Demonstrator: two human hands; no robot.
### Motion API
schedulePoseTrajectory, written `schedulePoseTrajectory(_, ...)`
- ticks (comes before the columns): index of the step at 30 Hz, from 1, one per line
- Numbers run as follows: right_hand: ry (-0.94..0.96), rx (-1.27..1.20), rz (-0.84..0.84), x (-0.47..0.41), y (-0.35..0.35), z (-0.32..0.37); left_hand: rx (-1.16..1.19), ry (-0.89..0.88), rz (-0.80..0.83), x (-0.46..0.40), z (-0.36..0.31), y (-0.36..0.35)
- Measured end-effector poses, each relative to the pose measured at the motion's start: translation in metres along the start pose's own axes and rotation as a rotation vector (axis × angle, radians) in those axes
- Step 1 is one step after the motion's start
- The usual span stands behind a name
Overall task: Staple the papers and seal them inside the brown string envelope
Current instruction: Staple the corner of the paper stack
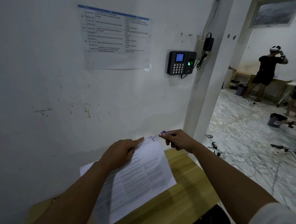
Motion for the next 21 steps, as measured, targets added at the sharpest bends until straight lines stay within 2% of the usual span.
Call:
schedulePoseTrajectory(8, 0.003, 0.121, 0.144, -0.004, -0.005, -0.001, -0.084, -0.068, -0.032, -0.003, 0.003, 0.002)
schedulePoseTrajectory(21, 0.006, 0.135, 0.158, -0.015, -0.014, -0.005, -0.103, -0.113, -0.009, -0.008, 0.005, -0.005)
Point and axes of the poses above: each hand's wrist, its own x-axis away from the middle knuckle, its own y-axis out of the back of the hand, z = x × y, the point moved 1 cm from there along -x, towards the middle knuckle, and after that the axes turned 5 degrees about y, right-handed, at the moved point
